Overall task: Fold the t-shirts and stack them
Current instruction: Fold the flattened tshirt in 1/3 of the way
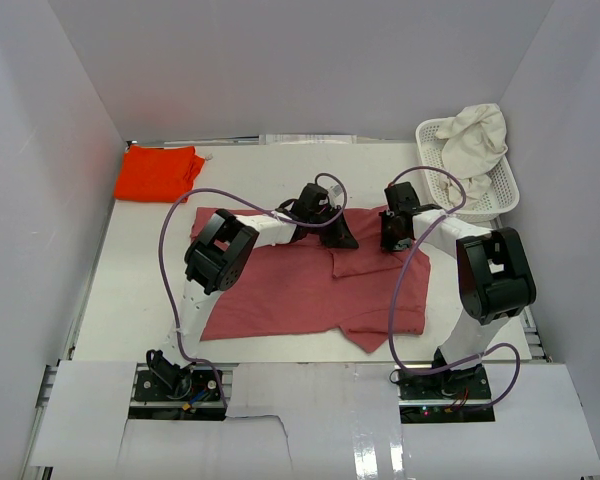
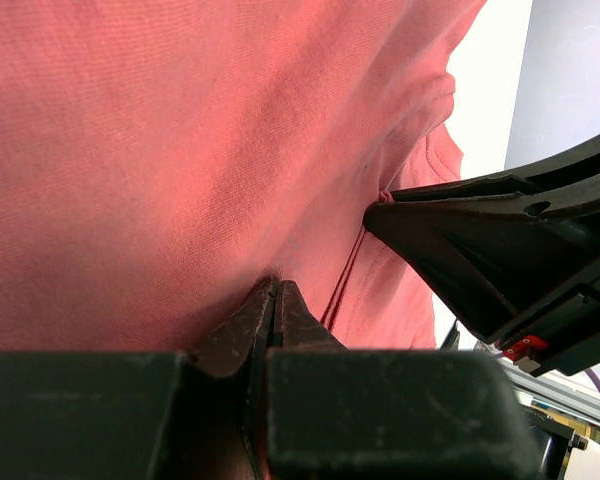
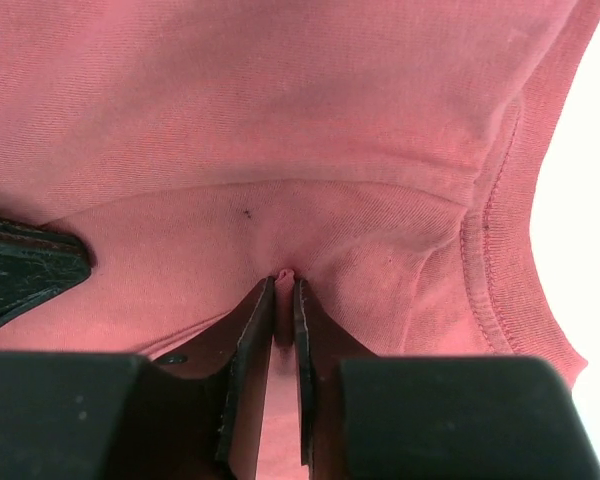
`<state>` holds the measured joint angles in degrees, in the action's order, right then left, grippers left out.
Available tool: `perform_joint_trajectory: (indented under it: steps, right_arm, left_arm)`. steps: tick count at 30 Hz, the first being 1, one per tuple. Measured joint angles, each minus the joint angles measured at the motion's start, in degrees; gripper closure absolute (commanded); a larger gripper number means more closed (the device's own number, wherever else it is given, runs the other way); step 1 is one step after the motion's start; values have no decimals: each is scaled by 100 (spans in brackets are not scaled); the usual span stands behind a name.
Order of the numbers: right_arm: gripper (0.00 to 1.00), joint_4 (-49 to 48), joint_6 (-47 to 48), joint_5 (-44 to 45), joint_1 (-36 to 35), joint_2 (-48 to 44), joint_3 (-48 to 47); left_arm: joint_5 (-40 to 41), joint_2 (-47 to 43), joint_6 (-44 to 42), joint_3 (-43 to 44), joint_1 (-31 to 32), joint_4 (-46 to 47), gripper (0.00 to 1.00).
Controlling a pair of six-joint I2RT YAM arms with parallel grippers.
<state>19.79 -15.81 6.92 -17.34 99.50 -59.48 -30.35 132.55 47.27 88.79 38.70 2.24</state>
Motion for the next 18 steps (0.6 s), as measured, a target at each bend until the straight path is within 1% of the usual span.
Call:
perform_joint_trajectory:
  steps: [6, 11, 13, 15, 18]
  right_arm:
    - [79, 39, 0, 24, 0, -98, 2]
    - [79, 129, 2, 28, 0, -428, 44]
    - [80, 125, 2, 4, 0, -680, 138]
    - [90, 129, -11, -52, 0, -1001, 304]
    - [92, 129, -24, -168, 0, -1488, 623]
  left_arm:
    - [9, 0, 2, 0, 0, -2, 89]
    - [13, 0, 2, -13, 0, 2, 89]
    - [15, 0, 4, -20, 0, 17, 89]
    - [15, 0, 7, -24, 0, 28, 89]
    - [24, 0, 17, -24, 2, 37, 89]
